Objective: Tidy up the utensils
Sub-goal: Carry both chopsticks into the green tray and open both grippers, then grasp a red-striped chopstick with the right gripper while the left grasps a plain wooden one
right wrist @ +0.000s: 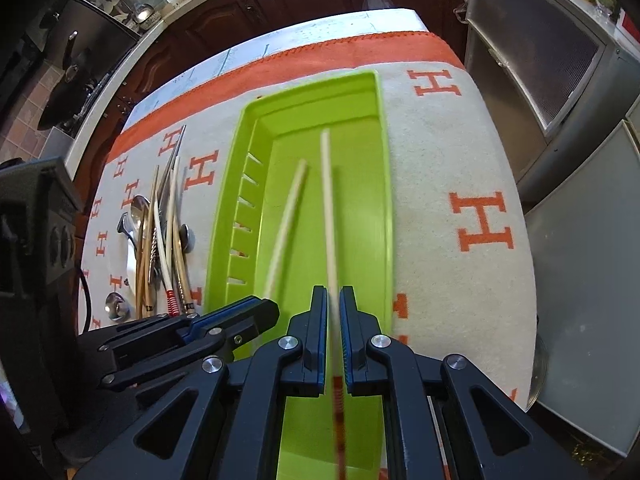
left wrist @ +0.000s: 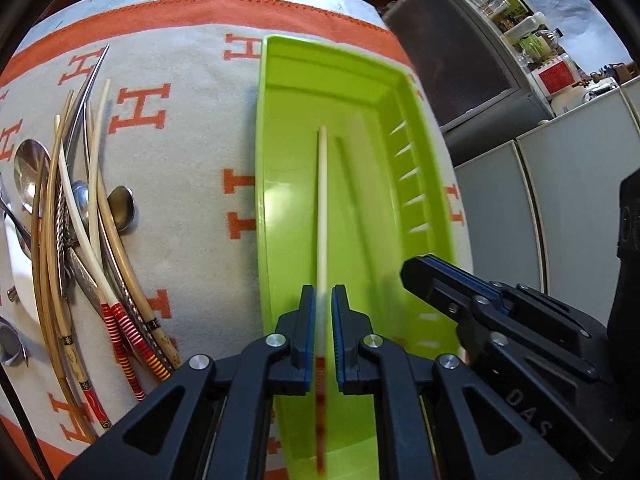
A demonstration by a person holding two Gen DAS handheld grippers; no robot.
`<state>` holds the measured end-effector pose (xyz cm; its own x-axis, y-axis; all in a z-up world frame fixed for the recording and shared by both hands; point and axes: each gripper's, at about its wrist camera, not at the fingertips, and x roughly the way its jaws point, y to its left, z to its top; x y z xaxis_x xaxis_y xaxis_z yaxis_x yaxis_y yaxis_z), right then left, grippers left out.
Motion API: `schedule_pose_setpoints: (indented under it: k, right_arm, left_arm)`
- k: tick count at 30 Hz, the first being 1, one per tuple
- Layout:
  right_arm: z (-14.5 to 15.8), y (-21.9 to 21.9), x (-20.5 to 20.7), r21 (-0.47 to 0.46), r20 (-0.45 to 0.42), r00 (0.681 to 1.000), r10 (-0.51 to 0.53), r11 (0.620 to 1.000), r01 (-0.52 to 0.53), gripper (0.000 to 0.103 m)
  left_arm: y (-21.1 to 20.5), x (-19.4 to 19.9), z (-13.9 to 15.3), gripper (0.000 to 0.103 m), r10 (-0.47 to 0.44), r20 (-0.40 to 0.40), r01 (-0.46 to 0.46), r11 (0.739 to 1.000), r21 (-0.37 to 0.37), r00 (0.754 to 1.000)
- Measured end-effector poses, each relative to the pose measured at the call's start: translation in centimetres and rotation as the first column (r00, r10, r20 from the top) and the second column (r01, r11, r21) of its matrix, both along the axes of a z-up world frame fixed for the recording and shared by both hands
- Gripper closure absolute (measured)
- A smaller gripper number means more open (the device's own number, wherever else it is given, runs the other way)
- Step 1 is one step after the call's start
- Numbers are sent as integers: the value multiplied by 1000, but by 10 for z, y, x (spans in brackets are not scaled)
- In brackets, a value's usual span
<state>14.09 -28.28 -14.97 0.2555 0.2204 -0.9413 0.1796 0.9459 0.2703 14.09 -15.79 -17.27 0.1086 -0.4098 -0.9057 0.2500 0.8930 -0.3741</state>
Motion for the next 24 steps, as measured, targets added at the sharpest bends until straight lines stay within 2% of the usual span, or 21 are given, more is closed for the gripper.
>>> schedule_pose_setpoints:
  k: [4, 6, 8, 9, 10, 13, 24]
  right_arm:
    - [6, -4, 3, -20, 10, 999, -47, 999, 47, 91]
    - [13, -6, 1, -17, 30, 997, -66, 998, 66, 88]
    - [22, -6, -2, -18, 49, 996, -72, 997, 73, 82]
    - [25, -5, -3, -17, 56, 996, -73, 997, 74, 82]
    - [30, -4, -5, -17, 65, 995, -71, 997, 72, 81]
    - [40, 3, -9, -15, 80, 995, -64, 998, 66, 80]
    - [63, 43, -33, -4, 105, 994, 5, 1000, -4, 80]
  left_arm:
    - [10, 0, 19, 84, 6, 31, -6, 1000, -12, 1000]
    - [15, -1, 30, 74, 9, 47, -8, 1000, -7, 999]
    - [22, -1, 39, 68, -2, 52, 3, 1000, -21, 999]
    - [26, -3, 44, 62, -4, 60, 5, 1000, -13, 998]
    - [32, -5, 50, 60, -4, 79, 4, 1000, 5, 997]
    - [42, -11, 65, 59, -13, 123, 9, 999, 35, 992]
    - [119, -32, 77, 58, 39, 151, -51, 996, 78, 988]
